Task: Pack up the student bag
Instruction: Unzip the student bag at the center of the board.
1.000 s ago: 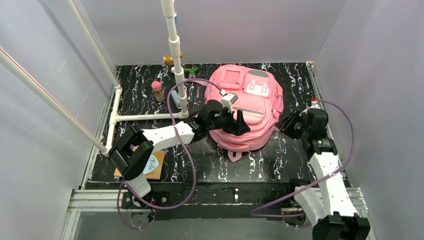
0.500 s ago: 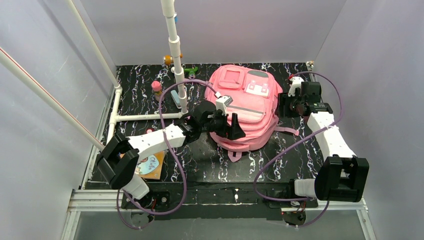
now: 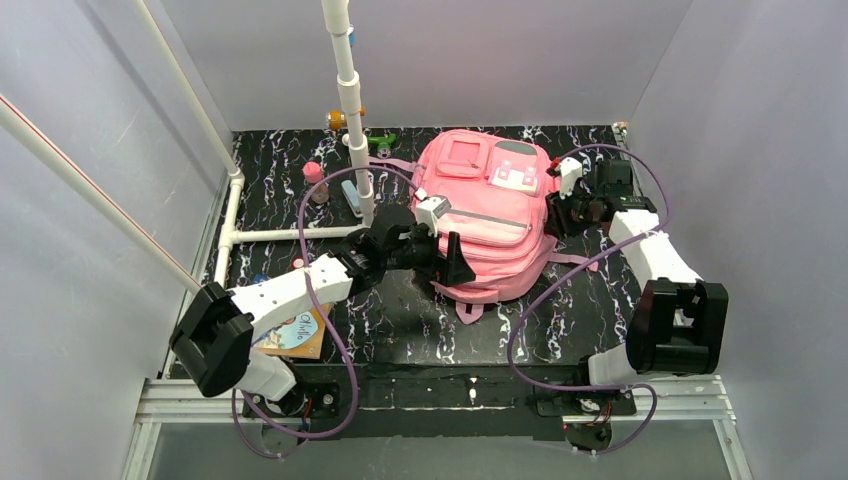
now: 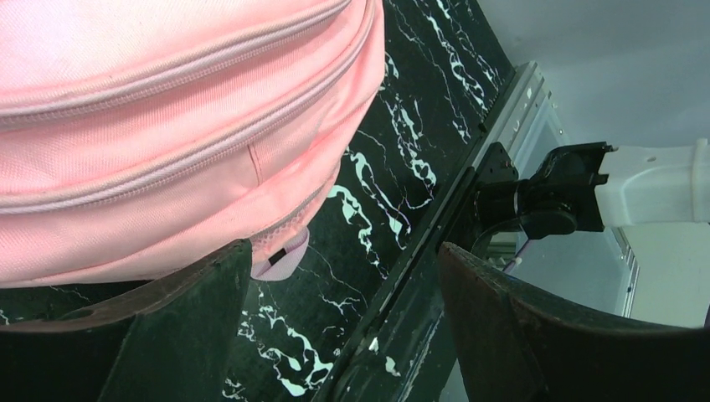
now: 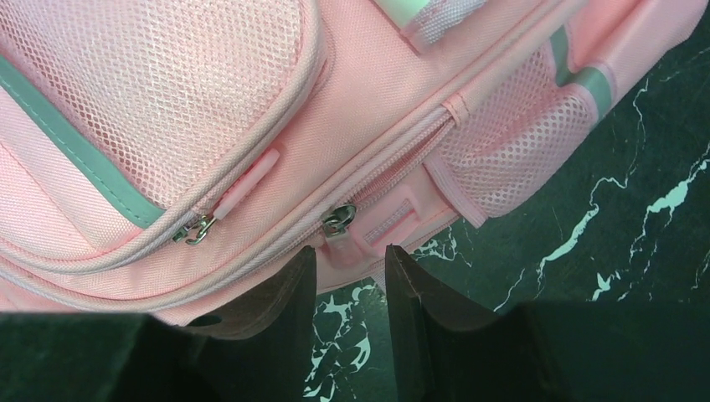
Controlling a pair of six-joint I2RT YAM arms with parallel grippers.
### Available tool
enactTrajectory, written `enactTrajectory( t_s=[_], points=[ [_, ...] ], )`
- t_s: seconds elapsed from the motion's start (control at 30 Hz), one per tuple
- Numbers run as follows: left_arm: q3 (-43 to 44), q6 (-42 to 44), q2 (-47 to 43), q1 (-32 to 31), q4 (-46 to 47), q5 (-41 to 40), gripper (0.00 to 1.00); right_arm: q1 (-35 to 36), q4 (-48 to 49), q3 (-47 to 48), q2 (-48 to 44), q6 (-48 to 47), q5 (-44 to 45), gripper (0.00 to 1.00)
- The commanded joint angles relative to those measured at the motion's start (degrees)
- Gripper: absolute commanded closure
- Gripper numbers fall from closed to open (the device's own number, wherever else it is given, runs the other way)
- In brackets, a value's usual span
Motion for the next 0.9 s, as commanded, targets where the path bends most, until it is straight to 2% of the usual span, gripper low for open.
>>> enactTrajectory(
  t_s=[0.0,0.13,0.33,0.53,0.7,0.87],
  points=[
    [-1.0,0.2,-2.4,0.0,-1.8,1.8,0.20,-0.4,0.3,1.2,1.1,-3.4,-4.7,0.55],
    [-0.2,0.5,-2.1,0.0,-1.9,1.7,0.19,-0.4,3.5,-0.8,0.2,-2.8,-4.6,0.54],
    [1.9,2.2,-0.8,0.1,-4.8,0.4,0.19,0.0,4.5,-2.8,-0.7,-3.1,-7.1,0.45],
    [2.6,2.2,-0.3,0.5,-5.3,0.0,0.19,0.6,7.2,-5.4,-2.2,-3.0,-6.0,0.48],
    [3.2,1.2,0.1,0.8,-5.2,-0.3,0.19,2.0,8.3,-5.2,-1.6,-2.7,-5.0,0.53],
    [3.0,1.0,0.1,2.3,-5.3,-0.9,0.19,2.3,8.9,-3.7,-0.7,-2.8,-5.8,0.53]
  ],
)
